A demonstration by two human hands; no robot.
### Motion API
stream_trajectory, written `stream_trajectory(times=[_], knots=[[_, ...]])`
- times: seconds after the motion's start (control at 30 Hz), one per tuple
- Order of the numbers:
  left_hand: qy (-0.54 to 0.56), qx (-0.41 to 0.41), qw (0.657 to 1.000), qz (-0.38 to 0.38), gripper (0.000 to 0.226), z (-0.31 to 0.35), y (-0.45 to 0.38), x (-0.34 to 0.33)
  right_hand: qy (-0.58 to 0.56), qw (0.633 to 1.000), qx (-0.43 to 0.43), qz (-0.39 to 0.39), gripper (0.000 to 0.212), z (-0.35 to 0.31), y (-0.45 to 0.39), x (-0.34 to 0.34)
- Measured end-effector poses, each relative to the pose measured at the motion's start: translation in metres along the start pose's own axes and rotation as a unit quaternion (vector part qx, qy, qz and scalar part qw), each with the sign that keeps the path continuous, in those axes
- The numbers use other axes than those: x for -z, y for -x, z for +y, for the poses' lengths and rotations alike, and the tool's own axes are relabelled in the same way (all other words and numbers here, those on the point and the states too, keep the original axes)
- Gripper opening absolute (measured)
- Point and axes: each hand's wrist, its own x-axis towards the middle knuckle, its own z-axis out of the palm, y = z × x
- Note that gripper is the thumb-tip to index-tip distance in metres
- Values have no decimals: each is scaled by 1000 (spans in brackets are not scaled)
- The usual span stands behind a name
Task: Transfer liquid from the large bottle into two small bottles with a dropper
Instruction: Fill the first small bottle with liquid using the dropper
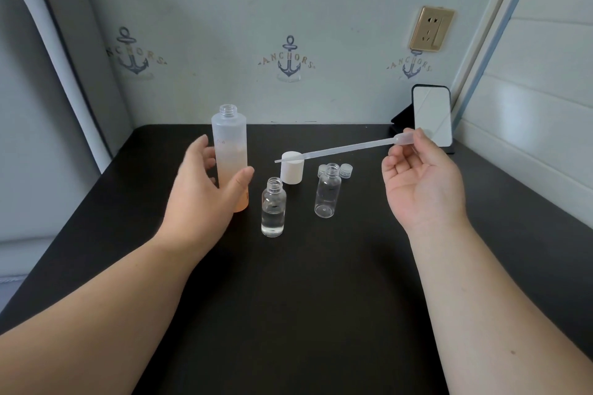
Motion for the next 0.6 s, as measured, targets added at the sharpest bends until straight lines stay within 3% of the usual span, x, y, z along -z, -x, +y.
stream_trajectory(times=[0.13, 0.23, 0.43, 0.6], knots=[[-47, 8, 998, -32, 33, -2, -2, -4, -1, 1000, 0, -7, 10, 0, 1, -2], [-40, 2, 999, -33, 31, 1, -1, -1, 0, 1000, 1, -15, 22, 0, 2, -4], [-40, -27, 998, -42, 24, 4, 5, 2, -21, 999, 5, -32, 28, -2, 3, -6], [-53, -38, 997, -41, 33, 6, 6, 2, -3, 999, 12, -30, 26, -1, 4, -7]])
